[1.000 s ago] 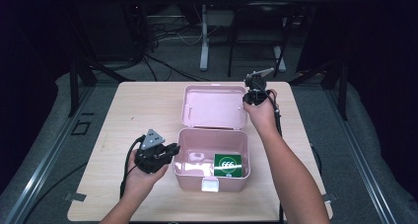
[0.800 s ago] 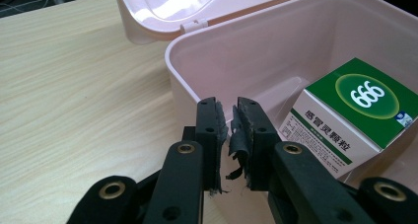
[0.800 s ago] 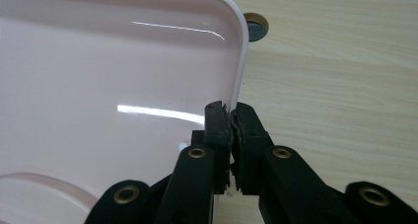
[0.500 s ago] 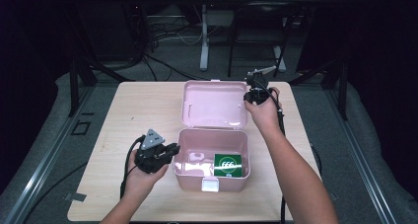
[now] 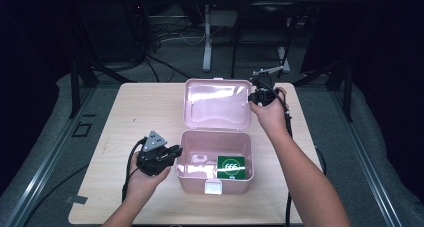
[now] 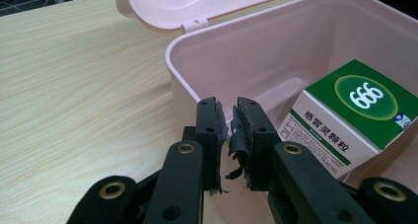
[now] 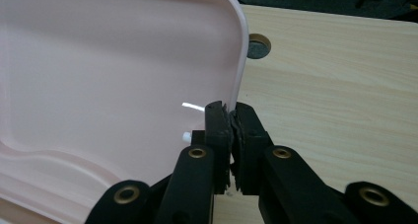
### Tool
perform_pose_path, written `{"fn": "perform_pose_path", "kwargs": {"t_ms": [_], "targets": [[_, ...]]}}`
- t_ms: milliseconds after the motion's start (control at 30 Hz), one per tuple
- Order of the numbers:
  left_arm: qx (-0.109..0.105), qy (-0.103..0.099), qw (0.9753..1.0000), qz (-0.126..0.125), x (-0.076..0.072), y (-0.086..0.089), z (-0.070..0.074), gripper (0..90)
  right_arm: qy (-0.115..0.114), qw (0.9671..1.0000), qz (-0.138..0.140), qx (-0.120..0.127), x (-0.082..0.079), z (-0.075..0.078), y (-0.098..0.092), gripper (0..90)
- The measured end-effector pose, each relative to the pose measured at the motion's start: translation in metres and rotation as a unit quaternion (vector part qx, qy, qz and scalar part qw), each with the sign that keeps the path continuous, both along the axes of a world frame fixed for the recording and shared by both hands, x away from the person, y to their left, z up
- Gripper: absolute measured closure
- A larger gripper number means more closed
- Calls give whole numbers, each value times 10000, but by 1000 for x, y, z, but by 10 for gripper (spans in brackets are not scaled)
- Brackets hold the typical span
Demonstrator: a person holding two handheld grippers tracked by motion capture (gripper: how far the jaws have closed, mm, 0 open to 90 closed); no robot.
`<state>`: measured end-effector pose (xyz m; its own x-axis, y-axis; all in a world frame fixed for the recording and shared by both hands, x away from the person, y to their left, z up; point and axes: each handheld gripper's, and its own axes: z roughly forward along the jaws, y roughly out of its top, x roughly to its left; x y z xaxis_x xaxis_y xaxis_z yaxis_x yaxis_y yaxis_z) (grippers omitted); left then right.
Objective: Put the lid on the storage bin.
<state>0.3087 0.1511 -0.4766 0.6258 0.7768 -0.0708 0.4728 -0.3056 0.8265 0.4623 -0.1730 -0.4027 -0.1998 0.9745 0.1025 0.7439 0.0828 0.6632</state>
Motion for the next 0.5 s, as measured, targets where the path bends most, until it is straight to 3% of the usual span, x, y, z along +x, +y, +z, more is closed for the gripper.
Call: {"fn": "perform_pose_path", "kwargs": {"t_ms": [167, 500], "targets": [[-4, 1, 10000, 5, 0, 0, 0, 805, -66, 10000, 51, 48, -5, 4, -1, 865], [2, -21, 10000, 37, -1, -1, 0, 805, -349, 9991, 214, -93, -21, 14, 0, 865]]}}
